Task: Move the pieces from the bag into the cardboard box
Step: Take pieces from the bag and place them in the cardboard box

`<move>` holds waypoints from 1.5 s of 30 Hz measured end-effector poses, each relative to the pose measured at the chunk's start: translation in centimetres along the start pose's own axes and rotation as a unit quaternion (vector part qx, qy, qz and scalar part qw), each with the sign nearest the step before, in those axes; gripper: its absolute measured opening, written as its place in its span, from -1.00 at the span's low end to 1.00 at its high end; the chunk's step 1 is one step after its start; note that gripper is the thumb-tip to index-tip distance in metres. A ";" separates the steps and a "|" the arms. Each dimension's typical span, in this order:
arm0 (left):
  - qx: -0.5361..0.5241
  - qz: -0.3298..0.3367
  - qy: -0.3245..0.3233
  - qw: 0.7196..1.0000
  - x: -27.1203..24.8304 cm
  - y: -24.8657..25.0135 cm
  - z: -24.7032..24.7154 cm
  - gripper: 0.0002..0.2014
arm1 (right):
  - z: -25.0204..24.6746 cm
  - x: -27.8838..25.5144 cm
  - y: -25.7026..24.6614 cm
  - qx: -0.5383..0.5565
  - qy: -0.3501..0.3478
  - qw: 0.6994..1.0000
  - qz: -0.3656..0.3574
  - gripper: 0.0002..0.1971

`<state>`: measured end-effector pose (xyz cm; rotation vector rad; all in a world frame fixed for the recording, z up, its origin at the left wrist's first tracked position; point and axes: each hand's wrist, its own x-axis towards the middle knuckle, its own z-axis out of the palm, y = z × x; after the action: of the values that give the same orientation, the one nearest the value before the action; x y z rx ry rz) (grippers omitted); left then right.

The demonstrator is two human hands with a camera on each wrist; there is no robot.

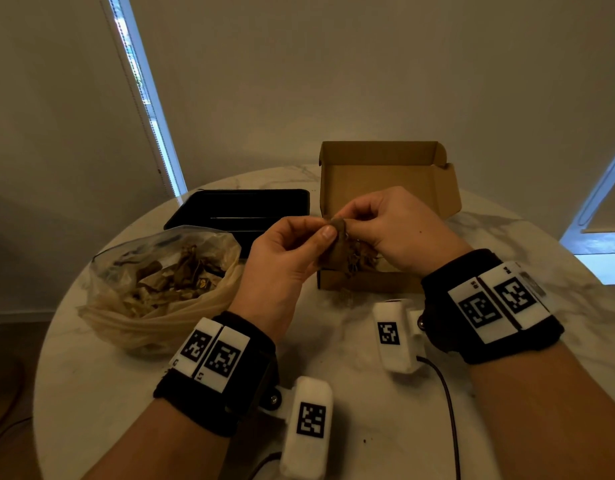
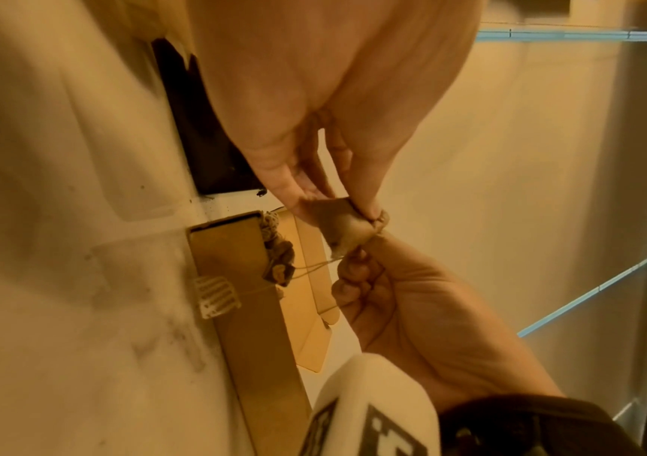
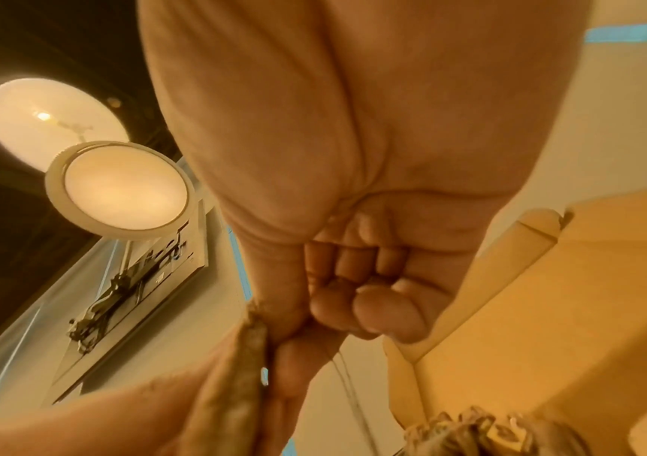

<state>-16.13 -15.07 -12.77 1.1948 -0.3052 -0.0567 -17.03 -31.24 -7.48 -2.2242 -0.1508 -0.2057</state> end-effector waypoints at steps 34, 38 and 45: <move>0.017 -0.050 -0.040 0.998 -0.7 0.7 0.7 -0.72 | -1.0 0.3 0.8 -0.010 -0.024 0.999 -0.024 -0.85; -0.021 -0.019 -0.005 1.000 -0.2 0.5 0.3 -0.72 | -0.9 0.2 0.7 0.002 -0.048 0.999 -0.006 -0.85; -0.005 -0.017 0.093 0.996 0.5 -0.1 -0.5 -0.86 | -0.1 -0.1 0.2 -0.009 -0.072 0.997 -0.004 -0.86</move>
<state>-15.55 -14.73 -12.96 1.1859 -0.1209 0.0238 -17.07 -31.40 -7.61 -2.2569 -0.2373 -0.0518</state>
